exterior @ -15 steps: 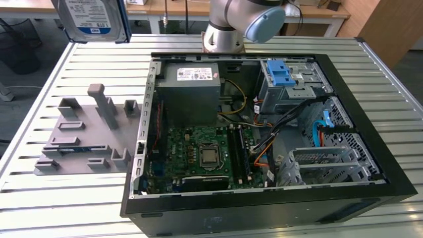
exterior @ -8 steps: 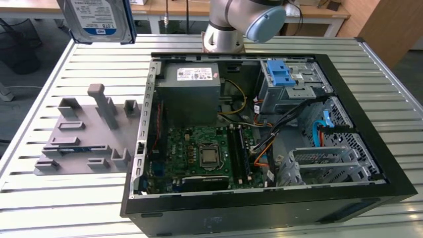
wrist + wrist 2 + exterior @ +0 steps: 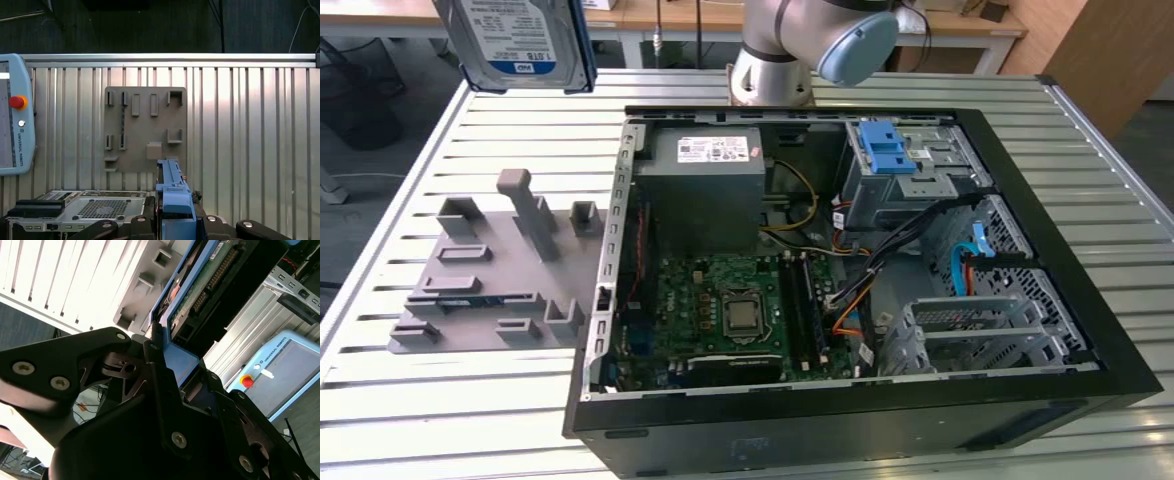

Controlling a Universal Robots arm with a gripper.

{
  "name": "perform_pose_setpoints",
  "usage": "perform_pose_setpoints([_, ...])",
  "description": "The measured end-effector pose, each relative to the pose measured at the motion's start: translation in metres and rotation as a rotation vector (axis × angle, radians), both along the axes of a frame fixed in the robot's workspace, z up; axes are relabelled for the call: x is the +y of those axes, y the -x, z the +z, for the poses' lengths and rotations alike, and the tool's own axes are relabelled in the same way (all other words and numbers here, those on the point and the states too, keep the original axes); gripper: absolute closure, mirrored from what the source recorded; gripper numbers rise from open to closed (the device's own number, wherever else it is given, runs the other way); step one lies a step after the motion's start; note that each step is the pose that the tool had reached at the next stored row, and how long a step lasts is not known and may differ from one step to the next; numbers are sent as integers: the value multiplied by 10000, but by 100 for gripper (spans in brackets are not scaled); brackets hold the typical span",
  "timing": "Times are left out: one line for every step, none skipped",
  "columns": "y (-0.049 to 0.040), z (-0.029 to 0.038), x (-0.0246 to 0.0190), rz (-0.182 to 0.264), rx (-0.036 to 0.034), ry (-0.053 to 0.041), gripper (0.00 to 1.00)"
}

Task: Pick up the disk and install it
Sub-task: 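Pick up the disk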

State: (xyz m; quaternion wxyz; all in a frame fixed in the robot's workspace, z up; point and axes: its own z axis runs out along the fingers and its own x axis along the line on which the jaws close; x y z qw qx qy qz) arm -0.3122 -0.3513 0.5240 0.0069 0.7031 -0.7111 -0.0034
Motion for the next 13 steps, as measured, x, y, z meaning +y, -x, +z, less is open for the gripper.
perform_pose_setpoints([-3,0,-11,1,0,0,64])
perform_pose_setpoints([-7,0,-23,1,0,0,64])
perform_pose_setpoints([-7,0,-24,1,0,0,64])
perform_pose_setpoints([-7,0,-24,1,0,0,64])
perform_pose_setpoints([-7,0,-24,1,0,0,64])
perform_pose_setpoints([-7,0,-24,1,0,0,64])
perform_pose_setpoints([-7,0,-24,1,0,0,64])
perform_pose_setpoints([-8,0,-25,1,0,0,64])
perform_pose_setpoints([-8,0,-25,1,-1,0,64])
perform_pose_setpoints([-10,0,-25,1,0,0,64])
perform_pose_setpoints([-13,0,-24,1,1,1,64])
perform_pose_setpoints([-18,0,-25,2,1,0,64])
perform_pose_setpoints([-25,0,-25,2,0,0,64])
